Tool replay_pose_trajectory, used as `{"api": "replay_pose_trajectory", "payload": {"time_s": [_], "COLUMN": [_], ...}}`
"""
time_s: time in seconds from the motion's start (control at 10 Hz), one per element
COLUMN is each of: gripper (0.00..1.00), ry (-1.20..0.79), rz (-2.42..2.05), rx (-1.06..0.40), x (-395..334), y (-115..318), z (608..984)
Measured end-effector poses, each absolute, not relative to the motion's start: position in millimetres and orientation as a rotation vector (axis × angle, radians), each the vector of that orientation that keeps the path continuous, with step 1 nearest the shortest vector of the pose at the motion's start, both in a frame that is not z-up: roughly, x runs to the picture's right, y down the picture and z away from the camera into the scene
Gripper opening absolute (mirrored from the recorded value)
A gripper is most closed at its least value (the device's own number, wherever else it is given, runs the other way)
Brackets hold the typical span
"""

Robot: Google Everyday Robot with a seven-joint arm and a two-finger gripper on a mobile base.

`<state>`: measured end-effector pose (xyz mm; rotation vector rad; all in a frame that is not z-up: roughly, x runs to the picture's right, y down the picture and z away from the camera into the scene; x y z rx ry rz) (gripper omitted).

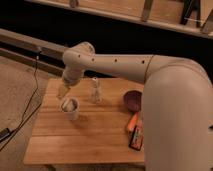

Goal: Place the white sponge in the ceramic cup

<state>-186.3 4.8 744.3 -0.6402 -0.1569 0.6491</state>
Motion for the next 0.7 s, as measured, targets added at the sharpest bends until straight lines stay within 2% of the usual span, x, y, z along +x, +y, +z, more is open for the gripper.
{"api": "replay_pose_trajectory", "payload": {"time_s": [0.5,0.7], "gripper": [0.8,0.8], "ry": [0.033,0.048], "rz": [0.732,0.744], "rx": [-0.593,-0.585], "x": [-171,-169], "y": [-6,-8], "z": [737,738]}}
